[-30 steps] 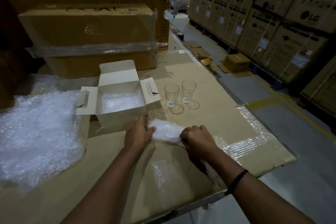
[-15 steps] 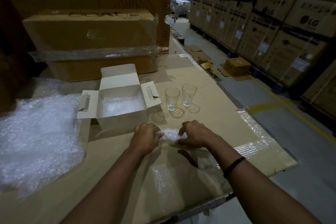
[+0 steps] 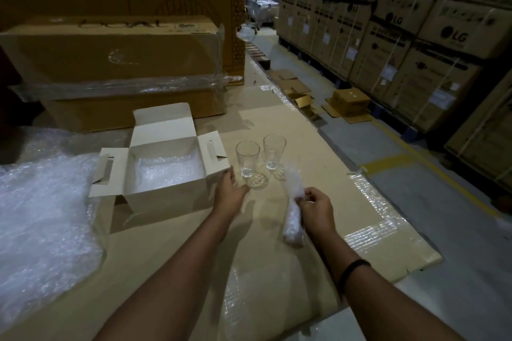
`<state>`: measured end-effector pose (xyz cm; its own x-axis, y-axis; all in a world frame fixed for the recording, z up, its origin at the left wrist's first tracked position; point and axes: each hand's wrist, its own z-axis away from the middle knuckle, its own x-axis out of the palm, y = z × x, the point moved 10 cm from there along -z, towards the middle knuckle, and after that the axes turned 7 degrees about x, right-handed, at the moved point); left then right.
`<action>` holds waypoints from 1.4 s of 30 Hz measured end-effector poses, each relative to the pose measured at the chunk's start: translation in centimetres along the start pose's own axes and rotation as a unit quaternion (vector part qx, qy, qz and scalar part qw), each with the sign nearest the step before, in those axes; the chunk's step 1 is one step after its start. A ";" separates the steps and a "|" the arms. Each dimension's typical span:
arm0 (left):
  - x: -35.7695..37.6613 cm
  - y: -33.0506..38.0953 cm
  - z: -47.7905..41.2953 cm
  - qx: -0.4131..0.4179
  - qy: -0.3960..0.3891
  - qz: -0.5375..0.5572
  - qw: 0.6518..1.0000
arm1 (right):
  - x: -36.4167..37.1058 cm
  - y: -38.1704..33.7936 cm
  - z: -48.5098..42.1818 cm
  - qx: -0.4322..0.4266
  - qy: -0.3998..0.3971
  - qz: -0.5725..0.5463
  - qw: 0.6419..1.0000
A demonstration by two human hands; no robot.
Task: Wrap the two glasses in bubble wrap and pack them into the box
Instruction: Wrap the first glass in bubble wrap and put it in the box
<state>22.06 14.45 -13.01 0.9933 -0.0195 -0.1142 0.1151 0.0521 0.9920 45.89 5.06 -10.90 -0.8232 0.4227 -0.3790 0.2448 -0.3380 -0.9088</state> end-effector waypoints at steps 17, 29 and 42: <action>0.1 0.6 1.0 0.047 0.021 -0.038 0.998 | 0.8 0.3 -0.2 -0.055 0.029 0.015 0.998; -16.2 -0.2 9.1 0.074 0.100 -0.097 0.987 | 8.6 -6.0 5.9 0.107 -0.181 -0.251 0.945; -21.5 -0.6 9.9 0.044 0.073 -0.084 0.993 | 21.9 -18.2 15.1 -0.212 -0.174 0.026 0.961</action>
<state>0.51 4.99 -10.67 0.9525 0.1242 -0.2779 0.2832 -0.0268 0.9587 15.64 7.74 -0.04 -0.9078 0.0833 -0.4110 0.4159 0.0525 -0.9079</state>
